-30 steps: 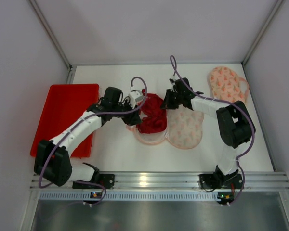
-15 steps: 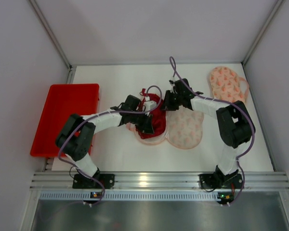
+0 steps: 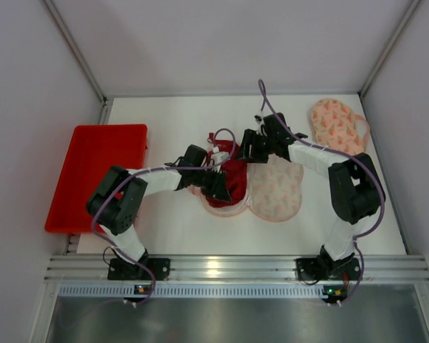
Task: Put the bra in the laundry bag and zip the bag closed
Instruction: Adjust the bra in the laundry bag.
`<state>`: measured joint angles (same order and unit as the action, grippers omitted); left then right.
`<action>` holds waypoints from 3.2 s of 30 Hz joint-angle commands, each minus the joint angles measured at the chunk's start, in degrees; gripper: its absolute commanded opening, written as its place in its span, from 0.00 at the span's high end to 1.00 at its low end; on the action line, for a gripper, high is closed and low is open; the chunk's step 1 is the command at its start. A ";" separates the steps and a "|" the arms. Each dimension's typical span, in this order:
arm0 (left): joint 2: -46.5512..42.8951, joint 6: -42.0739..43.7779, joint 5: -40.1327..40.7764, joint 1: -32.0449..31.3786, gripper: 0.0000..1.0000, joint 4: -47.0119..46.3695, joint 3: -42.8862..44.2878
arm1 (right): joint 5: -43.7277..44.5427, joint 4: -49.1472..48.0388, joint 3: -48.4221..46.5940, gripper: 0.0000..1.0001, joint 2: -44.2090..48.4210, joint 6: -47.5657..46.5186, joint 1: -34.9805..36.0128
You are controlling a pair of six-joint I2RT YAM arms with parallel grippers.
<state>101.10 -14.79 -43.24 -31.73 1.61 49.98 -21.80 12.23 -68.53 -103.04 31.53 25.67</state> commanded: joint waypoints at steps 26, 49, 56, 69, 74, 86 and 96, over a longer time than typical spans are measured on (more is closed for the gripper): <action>17.45 6.88 9.83 14.23 0.54 17.91 52.14 | -11.42 3.51 -13.83 0.12 -6.82 -10.78 -11.70; 32.84 -2.09 28.03 15.29 0.51 11.75 56.81 | -13.00 3.15 -6.35 0.12 -2.95 -11.93 -15.74; 31.00 1.25 36.55 12.04 0.53 12.02 52.43 | -12.91 3.77 -6.09 0.12 -2.51 -12.10 -17.06; 29.33 2.05 47.29 8.61 0.81 18.70 49.78 | -13.00 3.68 -5.65 0.12 -2.78 -12.02 -17.76; 28.45 2.04 44.83 8.87 1.00 18.52 52.94 | -13.35 3.77 -5.65 0.12 -2.60 -11.75 -17.85; 15.28 1.16 38.50 8.61 1.00 16.15 49.88 | -13.18 5.00 -4.59 0.12 0.56 -12.54 -17.94; 5.43 -0.33 35.86 4.67 1.00 16.24 37.05 | -12.56 6.58 -5.82 0.12 1.44 -13.25 -17.94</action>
<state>110.26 -13.76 -5.39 -24.58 18.13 90.65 -34.17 18.50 -73.12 -105.03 19.66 8.49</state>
